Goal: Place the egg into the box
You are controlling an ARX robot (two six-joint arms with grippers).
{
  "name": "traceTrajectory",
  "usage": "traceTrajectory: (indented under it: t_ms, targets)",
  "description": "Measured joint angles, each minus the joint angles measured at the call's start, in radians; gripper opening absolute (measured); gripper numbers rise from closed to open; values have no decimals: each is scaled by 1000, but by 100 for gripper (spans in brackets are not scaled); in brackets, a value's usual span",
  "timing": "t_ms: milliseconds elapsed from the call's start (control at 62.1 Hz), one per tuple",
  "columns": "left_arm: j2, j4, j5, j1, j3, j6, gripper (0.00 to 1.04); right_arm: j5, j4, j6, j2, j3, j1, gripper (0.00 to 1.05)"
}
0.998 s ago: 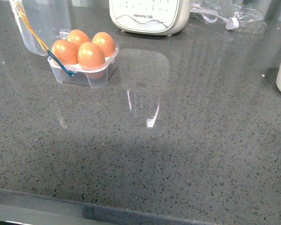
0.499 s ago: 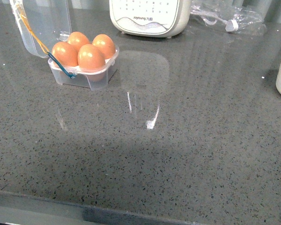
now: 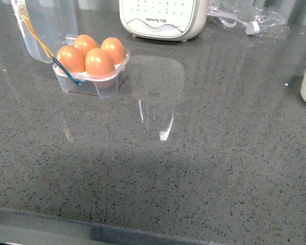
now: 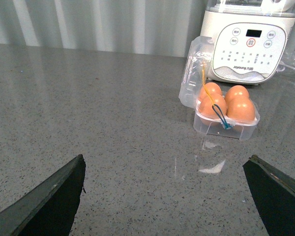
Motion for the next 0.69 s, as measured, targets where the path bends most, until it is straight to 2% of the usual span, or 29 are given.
traceTrajectory:
  t_ms: [161,242,692]
  targets:
    - [0,0,0,0,0,0,98,0,0,1,0,0,0,99]
    - [0,0,0,0,0,0,98,0,0,2,0,0,0,97]
    - [0,0,0,0,0,0,98,0,0,3,0,0,0,97]
